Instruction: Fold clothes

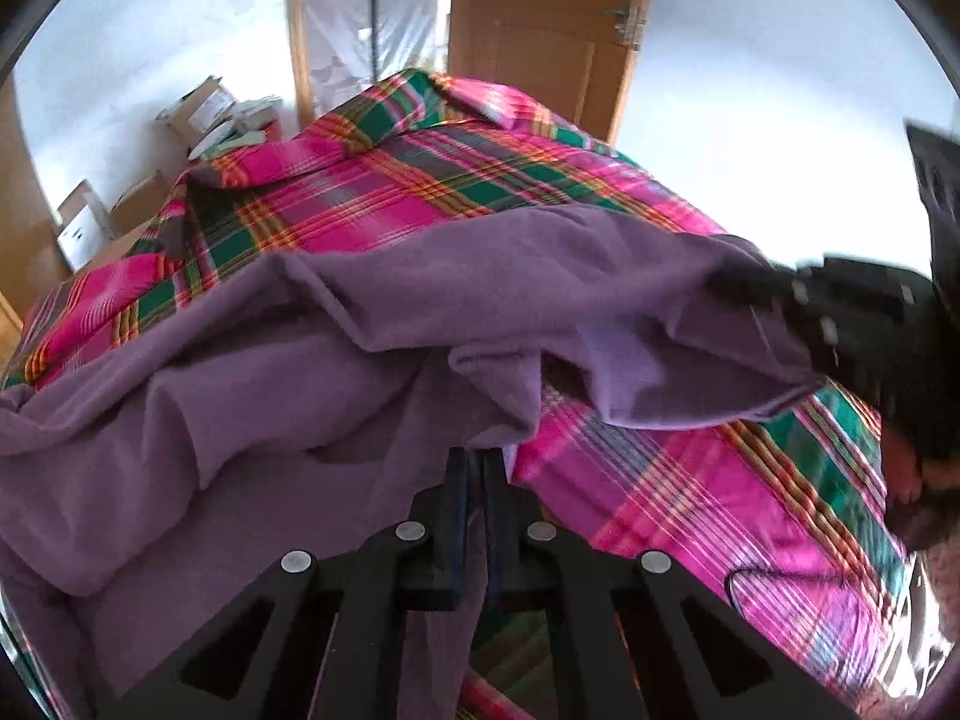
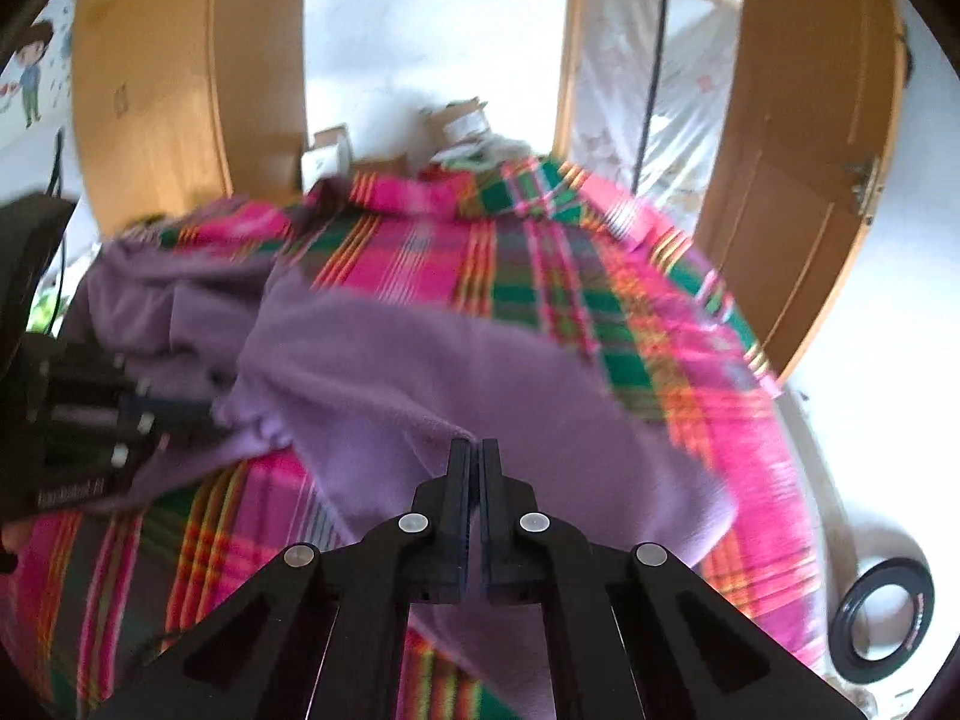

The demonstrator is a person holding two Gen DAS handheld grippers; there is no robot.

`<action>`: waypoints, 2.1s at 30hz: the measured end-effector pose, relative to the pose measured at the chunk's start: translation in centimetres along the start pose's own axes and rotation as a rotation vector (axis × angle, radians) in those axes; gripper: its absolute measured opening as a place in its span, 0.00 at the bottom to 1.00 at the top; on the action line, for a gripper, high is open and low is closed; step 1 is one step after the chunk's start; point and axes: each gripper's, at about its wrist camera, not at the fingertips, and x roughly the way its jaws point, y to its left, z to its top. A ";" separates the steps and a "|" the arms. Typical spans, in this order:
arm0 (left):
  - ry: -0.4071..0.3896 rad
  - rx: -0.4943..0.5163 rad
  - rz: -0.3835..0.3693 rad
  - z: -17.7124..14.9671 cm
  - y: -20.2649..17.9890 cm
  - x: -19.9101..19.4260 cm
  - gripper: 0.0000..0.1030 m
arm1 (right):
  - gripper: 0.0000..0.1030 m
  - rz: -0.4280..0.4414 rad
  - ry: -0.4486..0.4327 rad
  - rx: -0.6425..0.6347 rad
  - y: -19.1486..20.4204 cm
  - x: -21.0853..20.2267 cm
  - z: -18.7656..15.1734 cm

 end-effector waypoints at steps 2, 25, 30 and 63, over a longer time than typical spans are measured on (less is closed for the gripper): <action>-0.022 -0.002 -0.035 0.4 0.1 -0.9 0.05 | 0.03 -0.024 -0.025 0.005 -0.7 -0.6 0.9; -0.040 0.028 -0.136 3.3 1.5 -2.4 0.17 | 0.03 -0.231 -0.157 -0.012 -4.4 -3.3 7.4; 0.000 0.013 -0.056 4.1 2.3 -0.3 0.17 | 0.03 -0.245 -0.167 -0.034 -4.0 -2.9 8.7; 0.018 -0.415 0.000 5.0 12.2 1.4 0.17 | 0.10 -0.153 0.174 0.114 -7.0 12.3 11.1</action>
